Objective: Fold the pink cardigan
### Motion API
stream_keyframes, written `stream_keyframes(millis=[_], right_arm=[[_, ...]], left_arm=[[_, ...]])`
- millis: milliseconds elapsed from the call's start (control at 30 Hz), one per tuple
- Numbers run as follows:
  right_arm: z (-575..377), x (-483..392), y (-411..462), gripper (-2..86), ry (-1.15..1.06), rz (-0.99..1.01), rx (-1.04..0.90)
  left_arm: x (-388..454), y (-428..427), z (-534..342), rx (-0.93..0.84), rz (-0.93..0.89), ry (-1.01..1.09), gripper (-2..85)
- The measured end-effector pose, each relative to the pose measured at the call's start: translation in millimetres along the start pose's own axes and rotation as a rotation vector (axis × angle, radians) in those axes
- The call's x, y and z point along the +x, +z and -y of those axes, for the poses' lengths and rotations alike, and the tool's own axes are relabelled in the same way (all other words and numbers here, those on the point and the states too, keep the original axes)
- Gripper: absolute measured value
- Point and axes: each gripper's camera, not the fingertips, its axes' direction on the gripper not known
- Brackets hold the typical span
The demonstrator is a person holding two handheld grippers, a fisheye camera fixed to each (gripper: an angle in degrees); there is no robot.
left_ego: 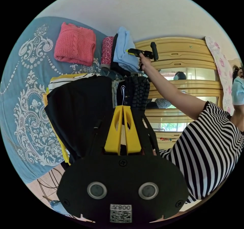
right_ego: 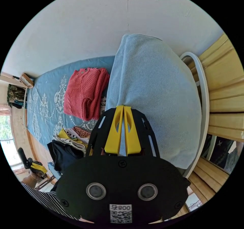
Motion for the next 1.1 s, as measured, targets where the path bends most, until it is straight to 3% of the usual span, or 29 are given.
stream_keyframes(millis=[200, 367, 500, 667, 900, 1100], right_arm=[[-1, 4, 34, 1.5, -0.03, -0.017, 0.069], [-10, -26, 66, 5.1, -0.121, 0.142, 0.23], [9, -66, 142, 7.1, -0.221, 0.17, 0.118], [57, -61, 274, 9.8, -0.054, 0.274, -0.09], [65, -47, 367, 7.0, 0.082, 0.337, -0.131], [29, -106, 378, 4.4, -0.211, 0.508, -0.017]], left_arm=[[-19, -25, -10, 0.045, -0.051, -0.059, 0.0], [-23, -43, -13, 0.063, -0.061, -0.054, 0.1], [-27, -55, -15, 0.077, -0.073, -0.069, 0.1], [-27, -74, -25, 0.115, -0.074, -0.094, 0.2], [-34, -91, -53, 0.171, -0.09, -0.188, 0.4], [-22, -112, -54, 0.255, -0.091, -0.178, 2.1]])
